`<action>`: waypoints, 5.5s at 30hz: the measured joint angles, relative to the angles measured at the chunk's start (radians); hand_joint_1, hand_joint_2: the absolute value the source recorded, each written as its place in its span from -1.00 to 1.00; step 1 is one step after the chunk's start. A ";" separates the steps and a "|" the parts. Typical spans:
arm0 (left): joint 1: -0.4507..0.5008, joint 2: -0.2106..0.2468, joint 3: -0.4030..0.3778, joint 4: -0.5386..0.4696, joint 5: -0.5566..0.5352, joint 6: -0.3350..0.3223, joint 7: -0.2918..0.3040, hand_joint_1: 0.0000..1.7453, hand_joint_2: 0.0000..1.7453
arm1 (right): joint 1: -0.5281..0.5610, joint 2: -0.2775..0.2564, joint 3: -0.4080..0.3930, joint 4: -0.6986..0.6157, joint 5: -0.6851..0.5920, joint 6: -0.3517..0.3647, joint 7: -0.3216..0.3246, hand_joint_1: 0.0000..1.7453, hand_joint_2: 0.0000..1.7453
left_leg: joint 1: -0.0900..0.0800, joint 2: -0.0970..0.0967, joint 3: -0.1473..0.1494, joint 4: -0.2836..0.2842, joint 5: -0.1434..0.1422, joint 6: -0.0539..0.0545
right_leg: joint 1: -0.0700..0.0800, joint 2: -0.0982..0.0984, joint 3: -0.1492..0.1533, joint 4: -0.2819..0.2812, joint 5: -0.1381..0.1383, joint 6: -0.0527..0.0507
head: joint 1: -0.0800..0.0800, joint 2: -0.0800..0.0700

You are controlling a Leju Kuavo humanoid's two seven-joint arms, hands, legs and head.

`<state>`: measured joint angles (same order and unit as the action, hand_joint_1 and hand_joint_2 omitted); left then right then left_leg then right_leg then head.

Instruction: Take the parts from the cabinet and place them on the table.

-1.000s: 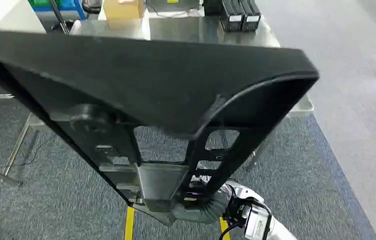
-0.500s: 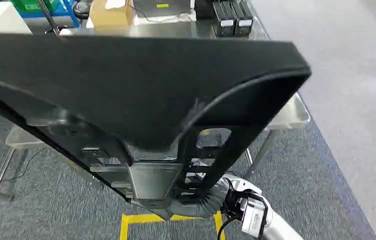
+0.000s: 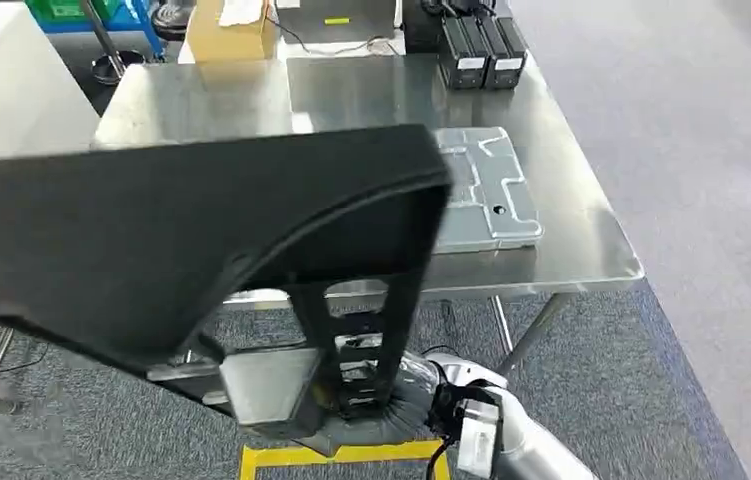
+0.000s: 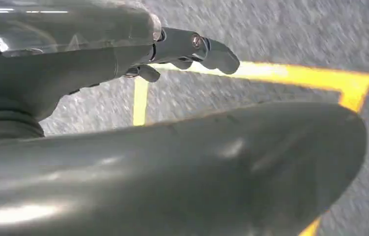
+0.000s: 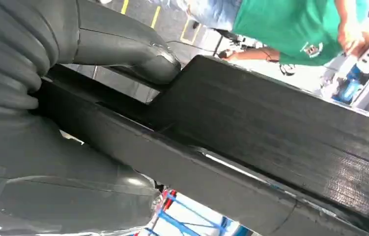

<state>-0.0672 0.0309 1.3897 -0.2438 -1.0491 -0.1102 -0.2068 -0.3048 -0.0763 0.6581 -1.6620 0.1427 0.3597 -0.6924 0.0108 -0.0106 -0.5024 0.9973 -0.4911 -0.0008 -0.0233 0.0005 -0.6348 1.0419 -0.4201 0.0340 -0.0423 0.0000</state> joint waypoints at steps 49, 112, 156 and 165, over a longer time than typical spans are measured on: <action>-0.012 -0.006 -0.050 0.006 -0.079 -0.010 0.006 -1.00 -1.00 | -0.665 0.417 0.375 1.140 1.110 -0.645 0.866 0.92 1.00 | 0.004 0.002 -0.116 0.029 0.066 -0.023 | 0.017 0.003 0.040 -0.012 -0.042 -0.039 | -0.003 0.000; -0.011 0.011 -0.072 0.007 -0.073 -0.059 -0.047 -1.00 -1.00 | -0.328 0.392 -0.266 0.606 -0.164 -0.334 -0.008 -1.00 -1.00 | 0.013 0.000 -0.086 0.017 0.055 -0.005 | 0.019 -0.004 0.039 -0.003 -0.046 -0.031 | -0.004 0.000; 0.017 -0.042 -0.060 0.007 -0.091 -0.054 -0.095 -1.00 -1.00 | 0.391 0.008 -0.482 0.792 0.229 -1.057 0.000 -1.00 -1.00 | -0.008 0.009 -0.111 0.011 0.100 -0.012 | 0.012 0.001 0.146 -0.037 -0.107 -0.026 | -0.002 0.000; 0.020 -0.034 -0.081 0.007 -0.133 -0.077 -0.095 -1.00 -1.00 | 0.318 0.040 -0.557 1.267 0.328 -0.781 0.219 -1.00 -1.00 | -0.003 0.010 -0.117 0.284 -0.073 -0.027 | 0.022 -0.011 0.034 -0.034 -0.016 -0.061 | -0.003 0.000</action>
<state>-0.0471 -0.0030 1.3089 -0.2369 -1.1818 -0.1877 -0.3021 0.0128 -0.0359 0.1007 -0.3950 0.4710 -0.4217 -0.4739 0.0081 -0.0008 -0.6195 1.2808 -0.5642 -0.0279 -0.0010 -0.0108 -0.6010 1.0076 -0.4358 -0.0274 -0.0450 0.0000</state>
